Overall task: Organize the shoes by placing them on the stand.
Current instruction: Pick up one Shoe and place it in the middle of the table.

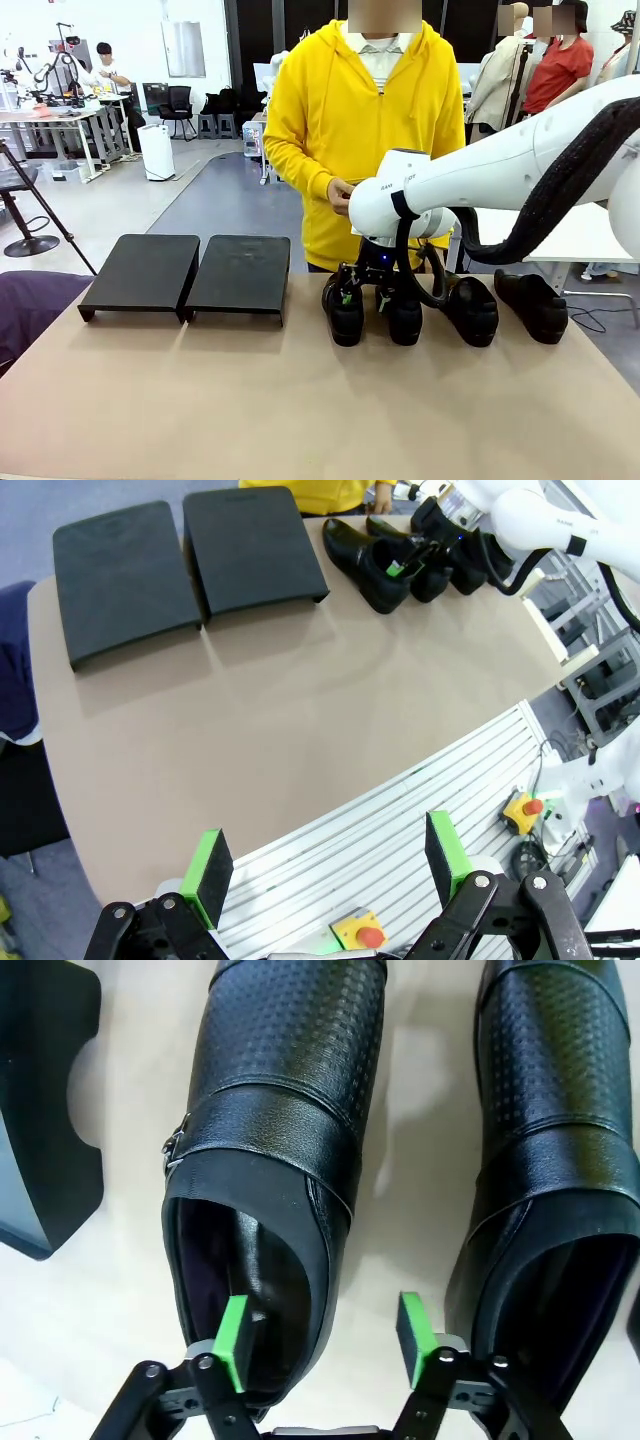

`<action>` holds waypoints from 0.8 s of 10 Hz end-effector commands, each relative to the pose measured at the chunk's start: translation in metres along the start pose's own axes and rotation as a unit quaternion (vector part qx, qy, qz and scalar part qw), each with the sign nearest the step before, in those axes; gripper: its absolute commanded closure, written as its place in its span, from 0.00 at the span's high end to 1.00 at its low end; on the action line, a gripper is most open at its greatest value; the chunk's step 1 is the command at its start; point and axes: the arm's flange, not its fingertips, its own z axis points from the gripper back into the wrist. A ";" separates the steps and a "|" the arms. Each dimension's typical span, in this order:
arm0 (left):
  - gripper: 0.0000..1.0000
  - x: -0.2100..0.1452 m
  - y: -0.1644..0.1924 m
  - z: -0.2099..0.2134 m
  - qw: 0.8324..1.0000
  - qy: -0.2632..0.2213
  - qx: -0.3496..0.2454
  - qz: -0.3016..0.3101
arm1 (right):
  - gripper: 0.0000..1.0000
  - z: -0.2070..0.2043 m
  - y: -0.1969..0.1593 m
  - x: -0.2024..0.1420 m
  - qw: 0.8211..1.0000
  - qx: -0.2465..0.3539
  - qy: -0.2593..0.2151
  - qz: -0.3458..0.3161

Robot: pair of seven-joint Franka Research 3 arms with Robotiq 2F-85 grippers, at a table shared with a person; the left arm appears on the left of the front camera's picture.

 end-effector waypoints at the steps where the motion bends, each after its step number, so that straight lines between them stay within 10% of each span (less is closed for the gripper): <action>1: 1.00 -0.001 0.000 0.002 1.000 -0.001 -0.009 -0.004 | 0.00 0.002 0.007 0.007 1.000 -0.014 -0.003 -0.013; 8: 1.00 -0.001 0.000 0.002 1.000 -0.001 -0.009 -0.004 | 0.00 0.001 0.016 0.007 1.000 -0.023 0.014 -0.009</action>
